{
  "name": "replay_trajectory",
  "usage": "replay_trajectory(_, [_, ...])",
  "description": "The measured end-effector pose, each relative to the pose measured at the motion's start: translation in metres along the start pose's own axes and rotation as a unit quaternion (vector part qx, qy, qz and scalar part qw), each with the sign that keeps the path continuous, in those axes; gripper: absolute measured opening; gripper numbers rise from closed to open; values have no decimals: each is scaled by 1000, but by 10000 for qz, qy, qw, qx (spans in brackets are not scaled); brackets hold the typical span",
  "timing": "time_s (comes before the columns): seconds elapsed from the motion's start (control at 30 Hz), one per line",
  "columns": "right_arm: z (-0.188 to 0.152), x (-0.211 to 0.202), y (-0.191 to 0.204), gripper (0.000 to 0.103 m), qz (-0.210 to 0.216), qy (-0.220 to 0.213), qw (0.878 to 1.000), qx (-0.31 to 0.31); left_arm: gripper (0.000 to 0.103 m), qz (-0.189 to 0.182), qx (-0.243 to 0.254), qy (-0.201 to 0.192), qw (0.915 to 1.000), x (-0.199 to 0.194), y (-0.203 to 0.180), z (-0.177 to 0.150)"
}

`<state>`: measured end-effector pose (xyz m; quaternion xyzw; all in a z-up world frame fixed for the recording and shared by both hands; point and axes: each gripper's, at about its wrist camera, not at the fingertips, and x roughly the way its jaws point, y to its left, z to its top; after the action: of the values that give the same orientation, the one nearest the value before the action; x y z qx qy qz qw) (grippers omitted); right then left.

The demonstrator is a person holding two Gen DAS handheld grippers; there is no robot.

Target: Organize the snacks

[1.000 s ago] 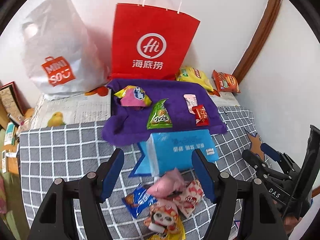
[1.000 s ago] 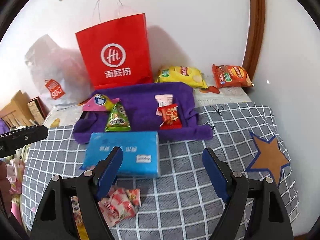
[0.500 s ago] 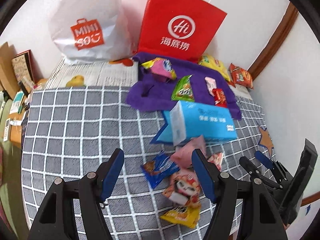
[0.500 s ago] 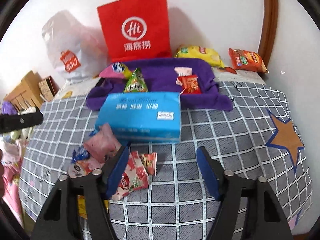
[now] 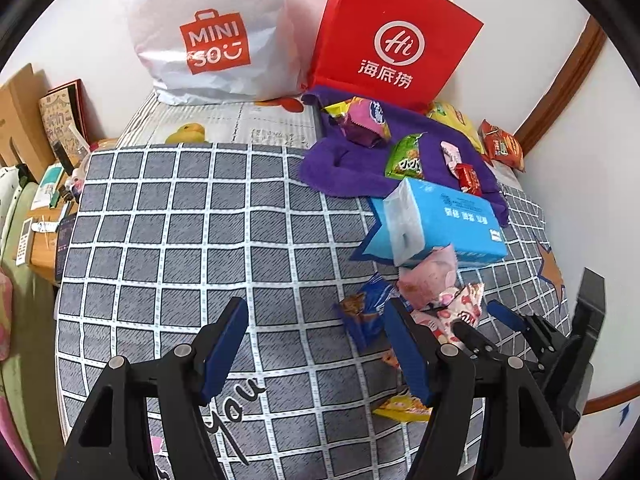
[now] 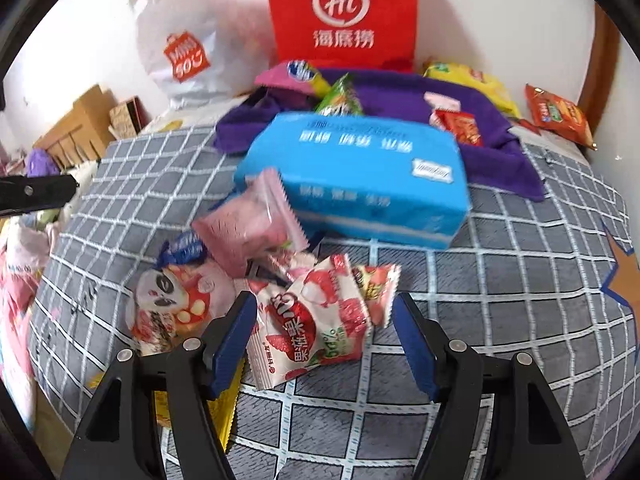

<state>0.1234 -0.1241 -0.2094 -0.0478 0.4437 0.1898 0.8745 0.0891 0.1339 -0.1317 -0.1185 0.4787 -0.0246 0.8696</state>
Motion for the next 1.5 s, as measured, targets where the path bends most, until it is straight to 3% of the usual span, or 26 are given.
replay_trajectory(0.23, [-7, 18, 5, 68, -122, 188, 9997, -78, 68, 10, -60, 119, 9999, 9, 3, -4])
replay_trajectory(0.3, [-9, 17, 3, 42, -136, 183, 9997, -92, 68, 11, -55, 157, 9999, 12, 0, -6])
replay_trajectory(0.5, [-18, 0, -11, 31, -98, 117, 9999, -80, 68, 45, 132, 224, 9997, 24, -17, -10])
replay_trajectory(0.73, [-25, -9, -50, 31, -242, 57, 9993, 281, 68, 89, 238, 548, 9982, 54, -30, -8])
replay_trajectory(0.87, [-23, -4, -66, 32, -258, 40, 9988, 408, 68, 37, 549, 646, 9964, 71, -44, -7])
replay_trajectory(1.07, [-19, 9, -76, 39, -190, 56, 9988, 448, 68, 180, 848, 866, 9925, 100, -56, -8])
replay_trajectory(1.3, [-18, 15, -77, 42, -244, -150, 9988, 385, 68, 424, 1208, 627, 9898, 115, -70, -7])
replay_trajectory(1.37, [-17, 16, -77, 45, -282, -180, 9989, 341, 55, 486, 1308, 552, 9887, 114, -73, -10])
replay_trajectory(1.5, [-18, 17, -76, 57, -274, -251, 9991, 228, 44, 549, 1183, 367, 9908, 106, -64, -13])
